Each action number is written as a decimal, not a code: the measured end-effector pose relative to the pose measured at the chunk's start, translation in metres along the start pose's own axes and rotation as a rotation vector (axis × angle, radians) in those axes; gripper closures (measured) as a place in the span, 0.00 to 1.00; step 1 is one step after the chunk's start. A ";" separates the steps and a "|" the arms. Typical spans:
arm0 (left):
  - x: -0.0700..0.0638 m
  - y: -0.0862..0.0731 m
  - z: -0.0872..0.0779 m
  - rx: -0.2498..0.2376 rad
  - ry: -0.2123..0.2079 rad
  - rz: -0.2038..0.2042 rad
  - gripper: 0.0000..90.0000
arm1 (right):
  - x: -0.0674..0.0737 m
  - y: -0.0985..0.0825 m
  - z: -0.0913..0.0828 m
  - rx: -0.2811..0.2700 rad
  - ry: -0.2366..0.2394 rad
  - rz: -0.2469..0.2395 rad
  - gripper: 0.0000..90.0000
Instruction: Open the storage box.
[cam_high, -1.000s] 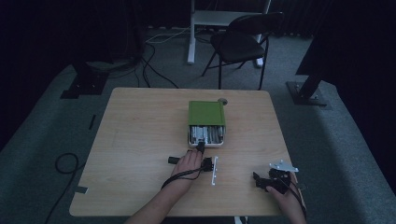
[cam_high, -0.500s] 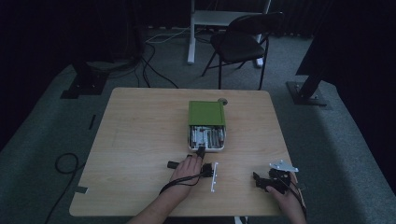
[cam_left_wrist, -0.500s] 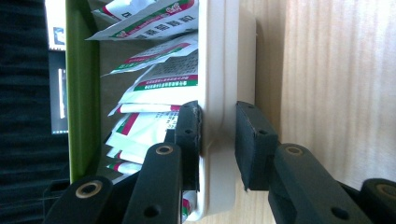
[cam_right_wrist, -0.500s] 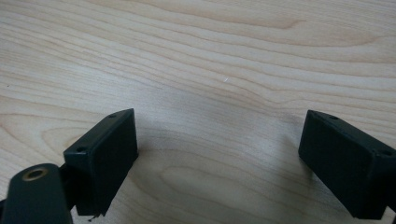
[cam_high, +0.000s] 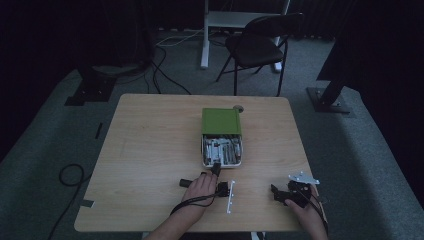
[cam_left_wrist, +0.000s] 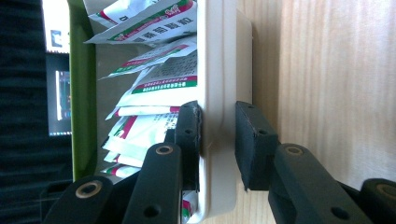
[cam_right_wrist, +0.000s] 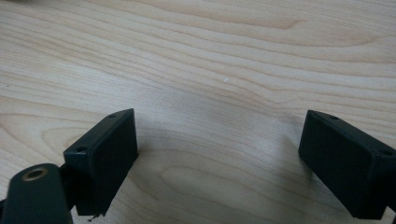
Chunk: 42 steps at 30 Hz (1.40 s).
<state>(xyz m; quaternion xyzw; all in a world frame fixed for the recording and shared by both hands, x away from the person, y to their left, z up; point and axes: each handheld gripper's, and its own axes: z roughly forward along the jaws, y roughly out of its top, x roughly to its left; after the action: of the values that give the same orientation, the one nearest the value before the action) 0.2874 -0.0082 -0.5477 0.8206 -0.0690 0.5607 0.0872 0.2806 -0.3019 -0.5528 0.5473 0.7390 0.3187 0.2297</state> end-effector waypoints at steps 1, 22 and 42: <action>-0.001 0.000 -0.002 -0.005 0.001 0.005 0.81 | 0.000 0.000 0.000 0.000 0.000 0.000 0.12; -0.014 0.000 -0.024 -0.028 0.000 0.020 0.81 | 0.000 0.000 0.000 0.000 0.000 0.000 0.12; -0.019 -0.001 -0.036 -0.043 0.003 0.031 0.81 | 0.000 0.000 0.000 0.000 0.000 0.000 0.12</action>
<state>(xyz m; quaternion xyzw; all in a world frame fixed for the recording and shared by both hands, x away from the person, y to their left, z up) 0.2478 0.0016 -0.5523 0.8164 -0.0934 0.5616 0.0963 0.2806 -0.3019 -0.5527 0.5474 0.7390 0.3187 0.2296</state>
